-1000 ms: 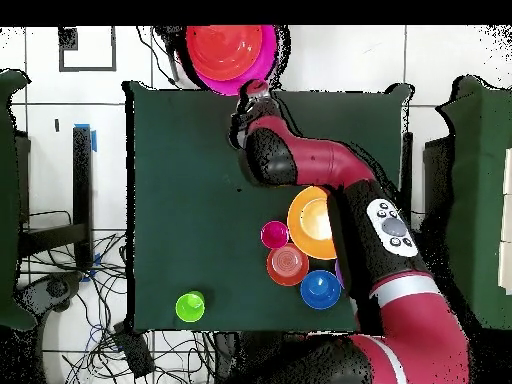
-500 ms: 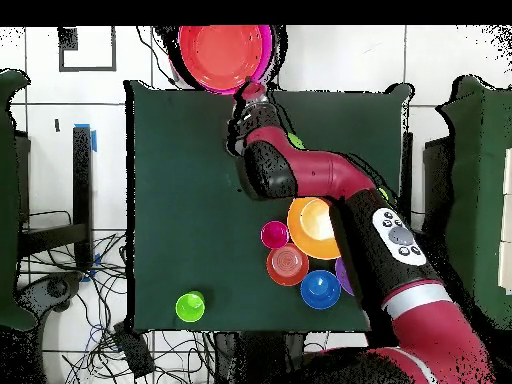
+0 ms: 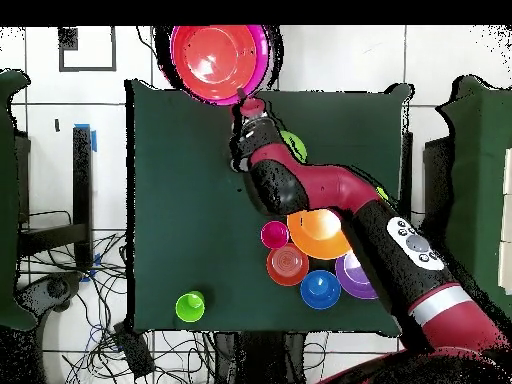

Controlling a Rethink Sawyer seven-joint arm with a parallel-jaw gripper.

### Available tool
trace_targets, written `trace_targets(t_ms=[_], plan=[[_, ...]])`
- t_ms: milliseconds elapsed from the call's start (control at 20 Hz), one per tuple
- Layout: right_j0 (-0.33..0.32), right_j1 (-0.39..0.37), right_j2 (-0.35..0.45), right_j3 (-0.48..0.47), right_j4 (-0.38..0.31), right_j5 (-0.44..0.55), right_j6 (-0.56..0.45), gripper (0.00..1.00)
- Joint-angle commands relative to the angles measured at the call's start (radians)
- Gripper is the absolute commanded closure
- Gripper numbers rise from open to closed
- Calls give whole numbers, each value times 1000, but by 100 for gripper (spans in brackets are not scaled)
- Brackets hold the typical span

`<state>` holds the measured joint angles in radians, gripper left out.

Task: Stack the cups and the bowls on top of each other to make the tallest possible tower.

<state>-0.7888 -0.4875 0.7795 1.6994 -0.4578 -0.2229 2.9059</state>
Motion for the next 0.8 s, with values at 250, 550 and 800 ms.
trace_targets(t_ms=[250,550,800], plan=[[-62,113,199,101,-121,5,28,100],[-111,71,188,173,-48,116,16,100],[-135,22,145,212,0,187,4,100]])
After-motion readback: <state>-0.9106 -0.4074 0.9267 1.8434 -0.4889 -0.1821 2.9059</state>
